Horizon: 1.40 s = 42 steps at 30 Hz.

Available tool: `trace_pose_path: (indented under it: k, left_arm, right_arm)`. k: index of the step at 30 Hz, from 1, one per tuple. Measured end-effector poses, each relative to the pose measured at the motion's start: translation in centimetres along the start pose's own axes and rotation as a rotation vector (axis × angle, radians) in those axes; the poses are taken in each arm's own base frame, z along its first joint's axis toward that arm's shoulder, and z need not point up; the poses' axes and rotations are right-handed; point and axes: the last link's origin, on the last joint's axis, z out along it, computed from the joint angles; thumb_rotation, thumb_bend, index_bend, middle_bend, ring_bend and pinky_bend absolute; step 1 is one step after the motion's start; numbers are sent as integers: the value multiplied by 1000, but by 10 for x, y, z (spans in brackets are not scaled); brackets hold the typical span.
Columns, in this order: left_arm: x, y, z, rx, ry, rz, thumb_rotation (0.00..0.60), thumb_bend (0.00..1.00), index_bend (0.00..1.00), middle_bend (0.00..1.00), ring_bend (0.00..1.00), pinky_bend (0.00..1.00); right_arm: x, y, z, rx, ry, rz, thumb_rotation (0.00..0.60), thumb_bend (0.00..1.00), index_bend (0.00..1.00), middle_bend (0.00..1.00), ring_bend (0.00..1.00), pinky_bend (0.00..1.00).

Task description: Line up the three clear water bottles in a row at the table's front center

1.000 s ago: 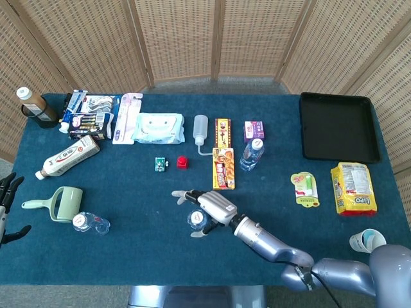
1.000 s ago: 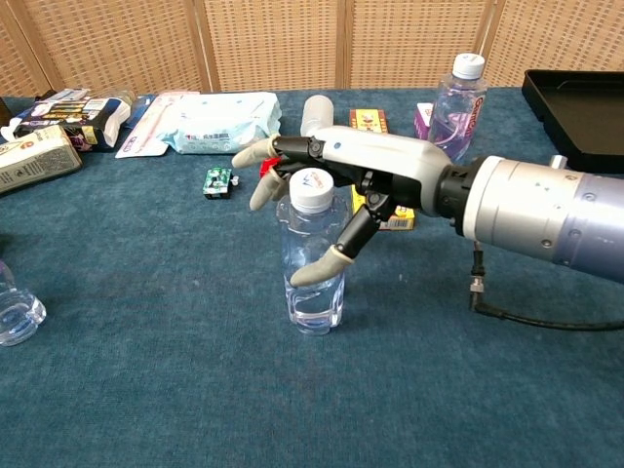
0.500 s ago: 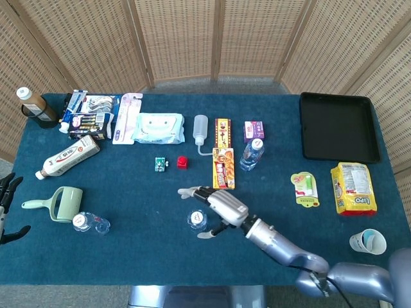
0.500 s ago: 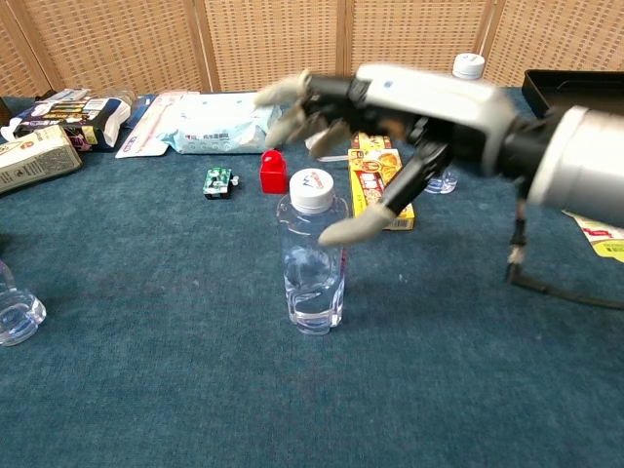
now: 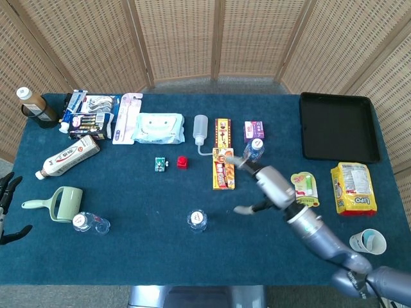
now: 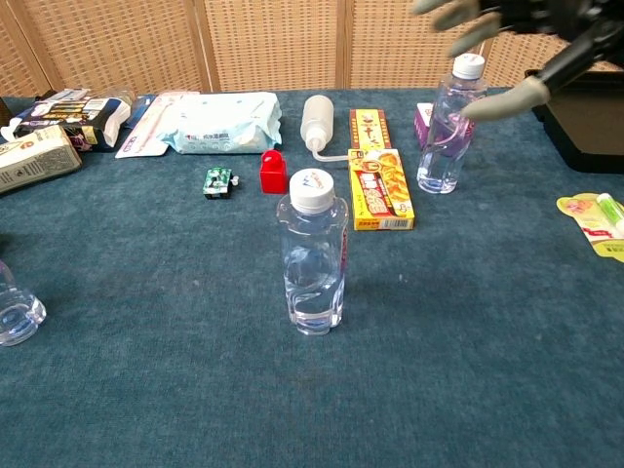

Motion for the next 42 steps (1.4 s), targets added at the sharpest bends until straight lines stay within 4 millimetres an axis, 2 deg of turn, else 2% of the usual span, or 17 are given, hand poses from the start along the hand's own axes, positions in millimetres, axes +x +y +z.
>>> trace_pose_path:
  k: [3, 9, 12, 18, 22, 27, 37, 39, 42]
  left_arm:
    - [-1, 0, 0, 2, -10, -1, 600, 55, 0, 0, 0, 44]
    - [-4, 3, 1, -2, -15, 13, 600, 55, 0, 0, 0, 44]
    - [-5, 4, 2, -1, -23, 15, 600, 54, 0, 0, 0, 44]
    - [-8, 5, 3, 4, -29, 23, 600, 55, 0, 0, 0, 44]
    - [-10, 7, 4, 4, -39, 25, 600, 55, 0, 0, 0, 44]
    - [-12, 7, 4, 5, -46, 28, 600, 55, 0, 0, 0, 44]
    - [-12, 0, 8, 32, -53, 21, 600, 54, 0, 0, 0, 44]
    - [-12, -2, 10, 40, -52, 16, 600, 54, 0, 0, 0, 44]
    - [-11, -3, 11, 42, -52, 10, 600, 55, 0, 0, 0, 44]
  right_arm:
    - [26, 31, -4, -101, 76, -10, 600, 90, 10, 13, 7, 95]
    - [61, 90, -11, -303, 170, 56, 600, 86, 7, 15, 6, 88]
    - [65, 109, -12, -368, 180, 124, 600, 82, 5, 27, 21, 88]
    - [60, 135, -6, -462, 155, 275, 600, 82, 4, 47, 29, 88]
    - [44, 144, 10, -481, 113, 305, 600, 71, 4, 63, 39, 89]
    - [20, 142, 35, -468, 62, 320, 600, 69, 4, 66, 40, 88]
    - [-2, 139, 59, -450, 39, 350, 600, 67, 12, 113, 71, 89]
    - [-5, 138, 63, -450, 35, 359, 600, 67, 66, 167, 105, 91]
    - [-9, 139, 68, -457, 37, 367, 600, 69, 222, 316, 162, 79]
